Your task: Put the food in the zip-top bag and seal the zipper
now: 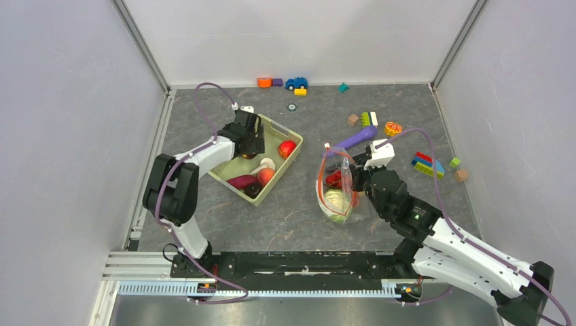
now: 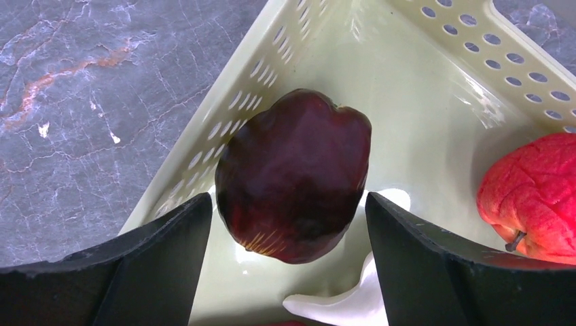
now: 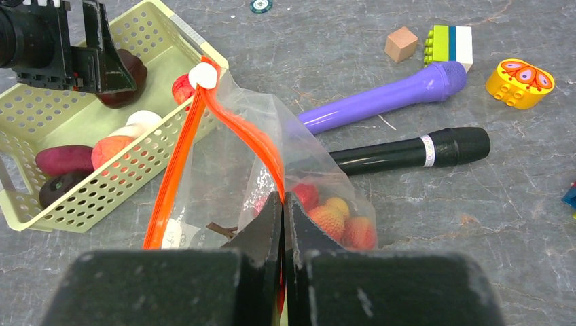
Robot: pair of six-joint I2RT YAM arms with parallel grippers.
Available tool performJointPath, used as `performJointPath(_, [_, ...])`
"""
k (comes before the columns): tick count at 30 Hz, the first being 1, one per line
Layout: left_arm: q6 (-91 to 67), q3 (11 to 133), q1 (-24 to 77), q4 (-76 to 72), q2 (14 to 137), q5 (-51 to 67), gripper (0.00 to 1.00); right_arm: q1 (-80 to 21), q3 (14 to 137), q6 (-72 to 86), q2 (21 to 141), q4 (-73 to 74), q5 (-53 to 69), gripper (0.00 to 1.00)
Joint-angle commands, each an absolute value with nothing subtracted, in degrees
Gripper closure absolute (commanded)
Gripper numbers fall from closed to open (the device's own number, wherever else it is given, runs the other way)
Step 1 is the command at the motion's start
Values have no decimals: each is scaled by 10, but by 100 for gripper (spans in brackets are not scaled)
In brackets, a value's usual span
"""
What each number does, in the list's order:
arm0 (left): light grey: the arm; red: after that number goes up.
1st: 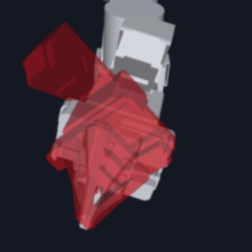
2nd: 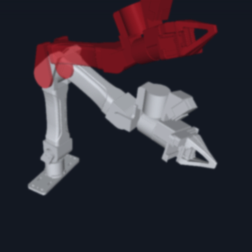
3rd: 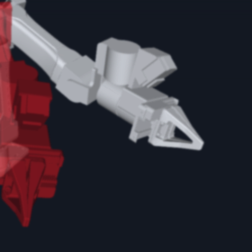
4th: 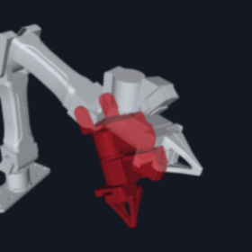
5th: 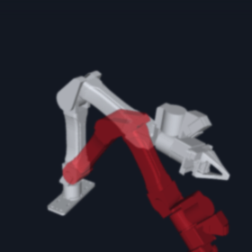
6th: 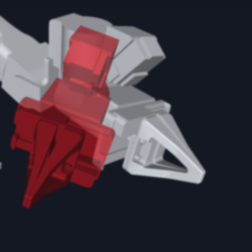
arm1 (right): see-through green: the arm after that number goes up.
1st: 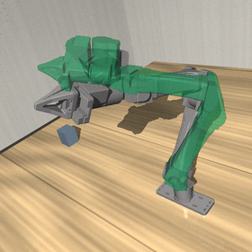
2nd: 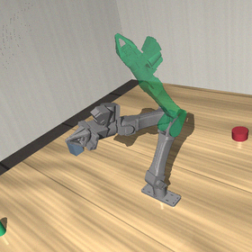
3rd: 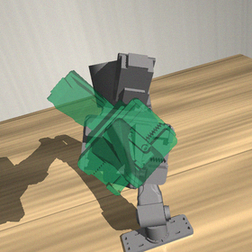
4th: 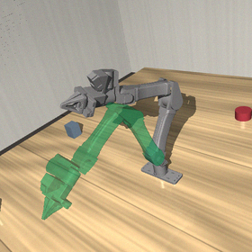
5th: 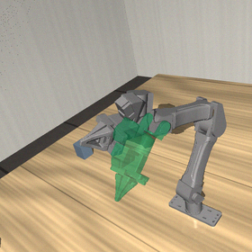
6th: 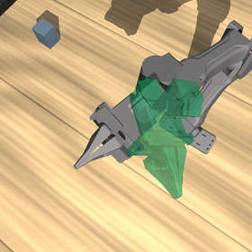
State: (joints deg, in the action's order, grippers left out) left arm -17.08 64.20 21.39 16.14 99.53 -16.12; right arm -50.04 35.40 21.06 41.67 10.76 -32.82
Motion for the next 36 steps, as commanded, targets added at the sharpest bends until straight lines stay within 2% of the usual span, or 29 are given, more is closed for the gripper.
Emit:
performJointPath(1, [-162,673,214,152,1013,-178,13,-502,352,200,420,85,-329,100])
performJointPath(6, [-163,682,213,155,1029,-173,17,-502,353,200,422,86,-326,100])
performJointPath(9, [-164,685,214,155,1034,-163,26,-502,352,199,422,86,-326,100])
performJointPath(17, [-168,681,213,165,1007,-140,64,-502,352,198,421,86,-327,100])
performJointPath(24, [-181,652,214,163,917,-92,82,-502,353,203,420,86,-327,100])
performJointPath(30, [-206,598,216,133,801,-4,91,-502,355,211,420,86,-321,100])
performJointPath(36, [-204,529,271,44,674,182,95,-502,361,220,422,86,-306,100])
